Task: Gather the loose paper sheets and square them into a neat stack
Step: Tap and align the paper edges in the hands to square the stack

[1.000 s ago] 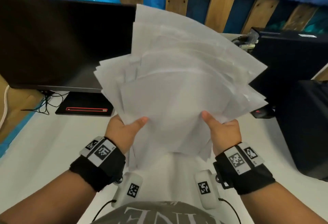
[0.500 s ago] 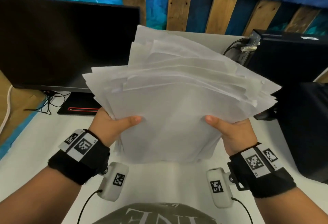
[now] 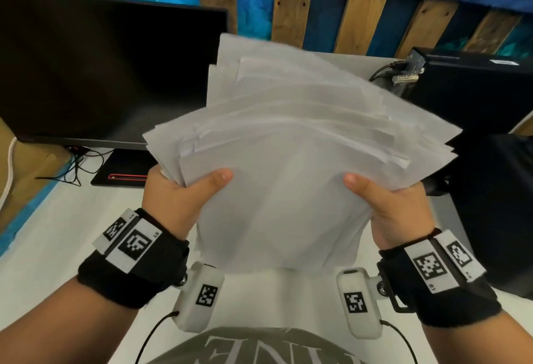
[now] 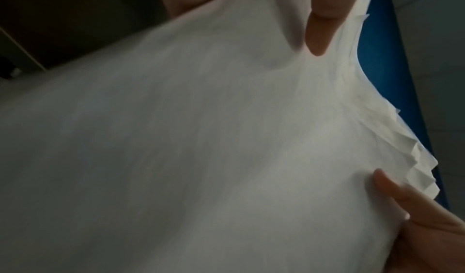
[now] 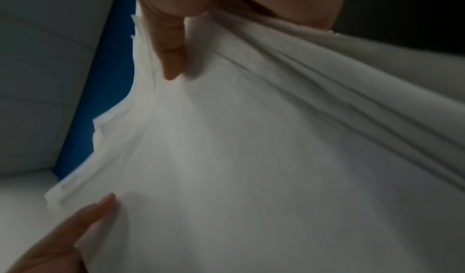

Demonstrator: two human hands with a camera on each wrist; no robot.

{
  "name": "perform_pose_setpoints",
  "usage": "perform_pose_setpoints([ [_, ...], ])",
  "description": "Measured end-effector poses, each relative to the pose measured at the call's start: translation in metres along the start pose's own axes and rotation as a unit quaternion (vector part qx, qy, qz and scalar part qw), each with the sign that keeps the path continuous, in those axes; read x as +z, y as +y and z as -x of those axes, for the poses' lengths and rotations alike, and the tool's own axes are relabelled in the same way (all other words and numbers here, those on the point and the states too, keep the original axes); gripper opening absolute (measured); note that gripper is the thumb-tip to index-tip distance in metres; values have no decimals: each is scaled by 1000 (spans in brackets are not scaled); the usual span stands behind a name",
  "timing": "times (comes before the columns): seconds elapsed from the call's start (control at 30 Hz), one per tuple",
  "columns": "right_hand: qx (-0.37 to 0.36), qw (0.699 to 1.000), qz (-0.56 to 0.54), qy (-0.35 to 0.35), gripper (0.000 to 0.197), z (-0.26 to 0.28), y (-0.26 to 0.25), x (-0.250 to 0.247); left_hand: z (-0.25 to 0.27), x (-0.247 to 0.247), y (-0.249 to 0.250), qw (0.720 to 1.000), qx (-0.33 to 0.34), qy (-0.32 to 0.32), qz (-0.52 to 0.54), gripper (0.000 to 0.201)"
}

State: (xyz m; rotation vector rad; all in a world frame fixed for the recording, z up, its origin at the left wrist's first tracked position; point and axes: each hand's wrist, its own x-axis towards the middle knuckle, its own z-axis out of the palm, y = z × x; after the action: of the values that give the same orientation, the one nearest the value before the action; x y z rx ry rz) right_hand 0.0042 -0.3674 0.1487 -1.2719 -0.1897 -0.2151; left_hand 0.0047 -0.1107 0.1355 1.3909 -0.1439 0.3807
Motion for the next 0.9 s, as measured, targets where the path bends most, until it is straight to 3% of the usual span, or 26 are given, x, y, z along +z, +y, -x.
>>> perform_pose_setpoints([
  [0.07,26,1000,-8,-3,35,-3,6,-5,-4,-2,-8,1000,-23,7,-13,32],
  [0.2,19,1000,8,-4,50,-13,5,-13,-9,-3,-10,998,-45,17,-32,30],
  [0.3,22,998,5,-67,58,-20,-8,-23,-13,-8,3,998,-25,-49,-5,51],
  [0.43,64,987,19,-148,67,-21,-13,-21,-12,-9,8,992,-28,-121,-12,55],
  [0.53,44,995,27,-83,67,-11,-2,1,-9,6,6,995,-19,-74,-58,37],
  [0.63,4,1000,-1,20,40,-1,-4,18,-5,17,12,998,15,-2,-68,30],
  [0.77,-51,997,21,47,33,10,-16,24,4,18,28,993,83,-14,-86,31],
  [0.9,-53,997,16,54,36,8,-15,22,4,10,30,996,53,-39,-68,33],
])
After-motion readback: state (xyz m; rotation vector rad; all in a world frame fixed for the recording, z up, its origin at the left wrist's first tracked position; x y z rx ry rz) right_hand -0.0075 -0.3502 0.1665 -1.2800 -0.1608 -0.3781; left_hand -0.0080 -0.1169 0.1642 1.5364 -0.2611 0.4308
